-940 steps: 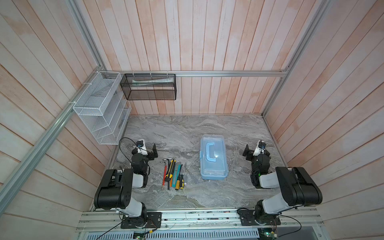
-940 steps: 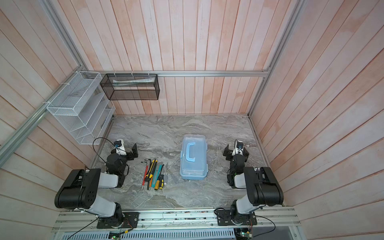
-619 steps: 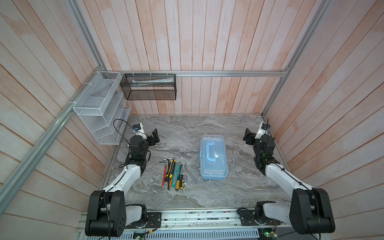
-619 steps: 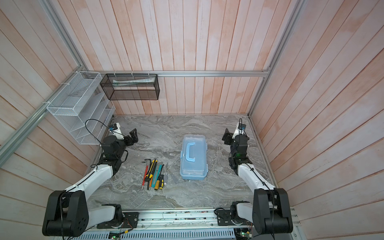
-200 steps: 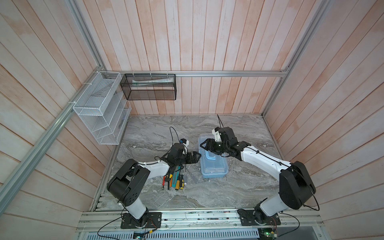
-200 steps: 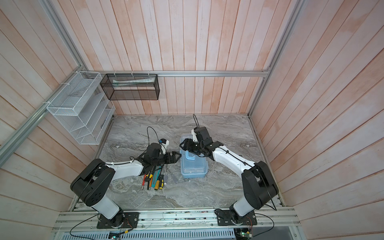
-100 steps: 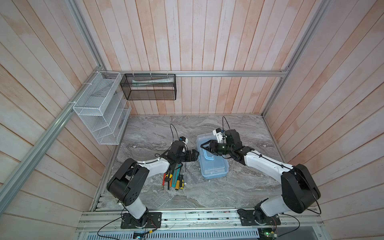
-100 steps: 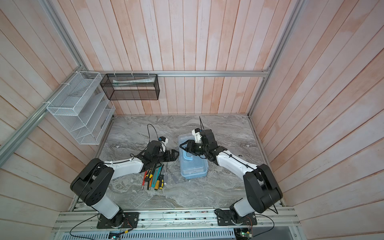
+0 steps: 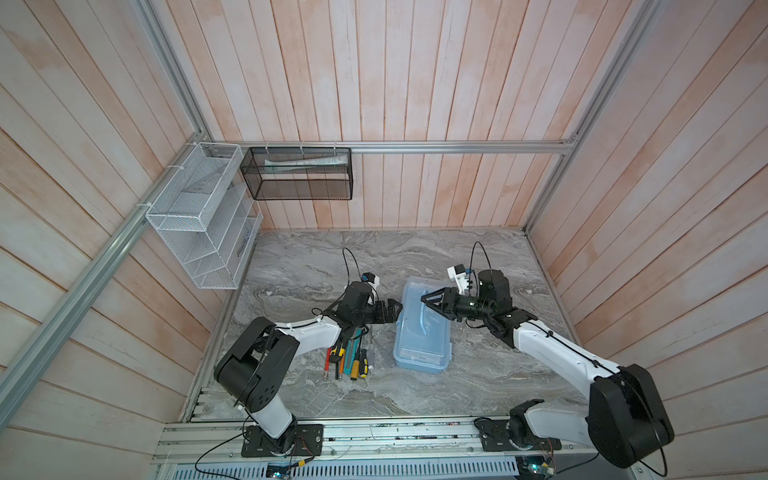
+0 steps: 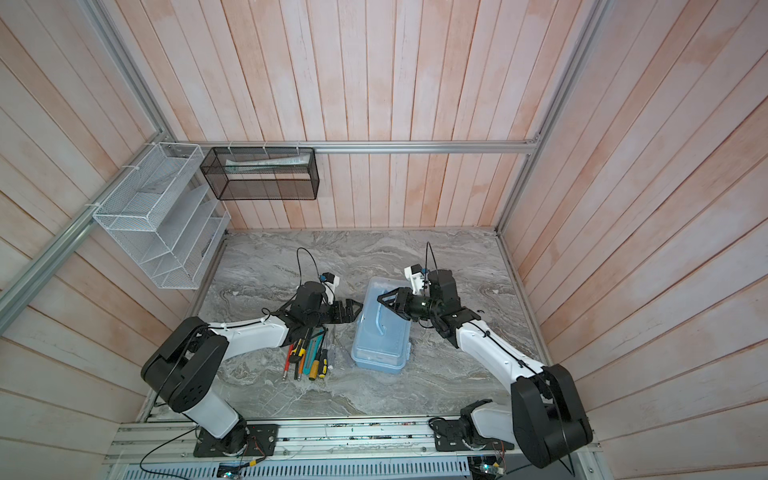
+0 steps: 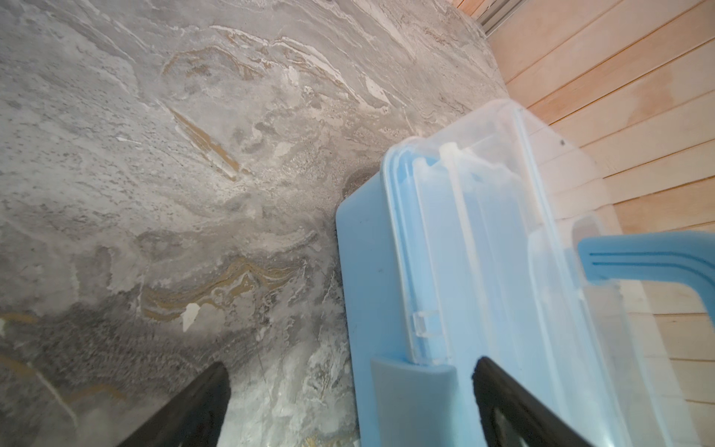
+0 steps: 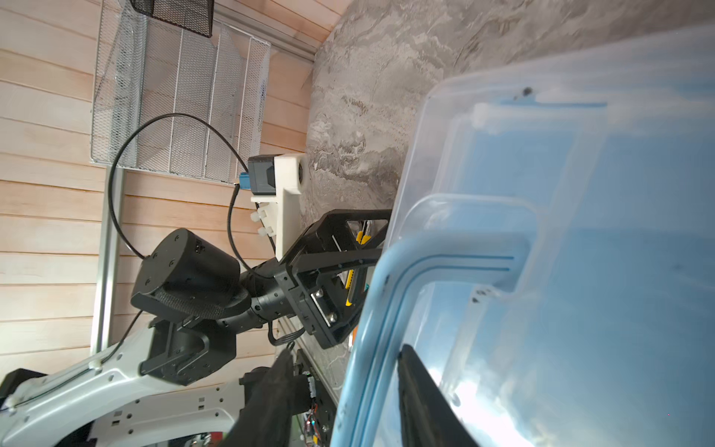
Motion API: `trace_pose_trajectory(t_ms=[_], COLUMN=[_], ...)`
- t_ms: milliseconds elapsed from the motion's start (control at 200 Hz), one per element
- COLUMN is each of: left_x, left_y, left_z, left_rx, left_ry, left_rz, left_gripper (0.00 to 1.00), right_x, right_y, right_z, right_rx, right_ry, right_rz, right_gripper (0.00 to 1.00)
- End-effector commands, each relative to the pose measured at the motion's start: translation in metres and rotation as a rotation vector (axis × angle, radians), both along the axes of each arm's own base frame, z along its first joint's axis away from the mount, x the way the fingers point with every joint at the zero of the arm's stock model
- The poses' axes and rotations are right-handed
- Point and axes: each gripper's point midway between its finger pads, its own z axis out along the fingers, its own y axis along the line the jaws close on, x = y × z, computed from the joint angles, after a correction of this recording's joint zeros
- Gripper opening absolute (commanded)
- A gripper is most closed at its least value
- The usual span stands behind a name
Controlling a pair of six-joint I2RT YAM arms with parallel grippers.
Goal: Pack the tool kit
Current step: 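Close the right gripper on the light-blue handle and rotate the box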
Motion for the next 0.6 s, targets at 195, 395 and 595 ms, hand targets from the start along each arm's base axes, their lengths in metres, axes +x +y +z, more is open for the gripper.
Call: trace_pose_trajectory(t_ms=[195, 395, 595], left_x=[-0.004, -0.006, -0.011], left_y=[-0.011, -0.011, -0.01], left_z=[0.008, 0.01, 0.011], left_rx=[-0.05, -0.054, -0.061], left_ry=[0.01, 0.015, 0.021], left_rz=[-0.026, -0.028, -0.028], left_gripper=[1.0, 1.0, 1.0], right_x=[0.0, 0.001, -0.007], right_y=[-0.016, -0.026, -0.022], right_z=[0.031, 0.026, 0.018], right_rx=[-0.178, -0.607, -0.903], right_ry=[-0.11, -0.086, -0.02], right_rz=[-0.025, -0.129, -0.151], right_gripper=[0.42, 0.51, 0.53])
